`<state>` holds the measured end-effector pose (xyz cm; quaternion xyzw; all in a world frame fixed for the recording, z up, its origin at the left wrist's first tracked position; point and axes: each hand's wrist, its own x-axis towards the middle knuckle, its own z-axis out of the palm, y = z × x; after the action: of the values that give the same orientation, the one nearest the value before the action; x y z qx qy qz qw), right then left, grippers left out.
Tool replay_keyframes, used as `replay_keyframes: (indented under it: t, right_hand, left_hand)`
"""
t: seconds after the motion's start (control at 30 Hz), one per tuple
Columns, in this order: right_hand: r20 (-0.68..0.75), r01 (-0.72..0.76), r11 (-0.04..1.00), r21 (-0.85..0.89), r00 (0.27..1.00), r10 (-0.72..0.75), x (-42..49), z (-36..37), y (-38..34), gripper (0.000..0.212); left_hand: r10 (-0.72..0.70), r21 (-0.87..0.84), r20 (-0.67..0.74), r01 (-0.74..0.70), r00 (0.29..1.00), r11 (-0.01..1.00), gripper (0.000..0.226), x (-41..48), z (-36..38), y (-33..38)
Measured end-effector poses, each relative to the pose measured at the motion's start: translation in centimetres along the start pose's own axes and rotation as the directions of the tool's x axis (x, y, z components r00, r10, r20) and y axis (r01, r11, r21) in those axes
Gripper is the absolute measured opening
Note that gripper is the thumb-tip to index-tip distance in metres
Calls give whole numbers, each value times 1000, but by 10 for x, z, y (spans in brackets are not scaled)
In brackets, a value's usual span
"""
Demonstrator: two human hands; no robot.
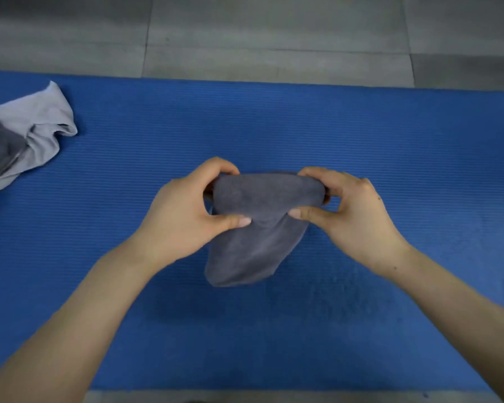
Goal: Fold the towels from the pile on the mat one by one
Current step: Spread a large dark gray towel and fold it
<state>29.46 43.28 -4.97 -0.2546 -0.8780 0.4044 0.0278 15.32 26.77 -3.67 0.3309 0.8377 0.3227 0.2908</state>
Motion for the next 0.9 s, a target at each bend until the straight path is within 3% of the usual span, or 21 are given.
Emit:
replay_keyframes:
  t: [0.23,0.43,0.57,0.73,0.9]
  right_hand:
    - [-50,-141,984,-113,989,137,-77,-74,-47,23]
    - [-133,-256,953,-162,963,236,-148,-188,-137,33]
    - [-209,-332,923,-192,933,292,-183,-280,-213,34]
    - [-316,-332,909,-253,916,246,-227,-388,-295,28]
    - [-319,-377,899,-226,900,297,-274,-481,-343,33]
  left_hand:
    - [-111,-10,36,111,993,994,35,-65,-9,93]
    - [-240,-116,141,257,960,959,59,-125,-66,231]
    - [-444,-373,244,506,862,778,56,-157,-121,344]
    - [-355,-372,222,415,908,830,24,-193,-187,467]
    - [-239,-246,219,291,946,924,40,-218,-223,568]
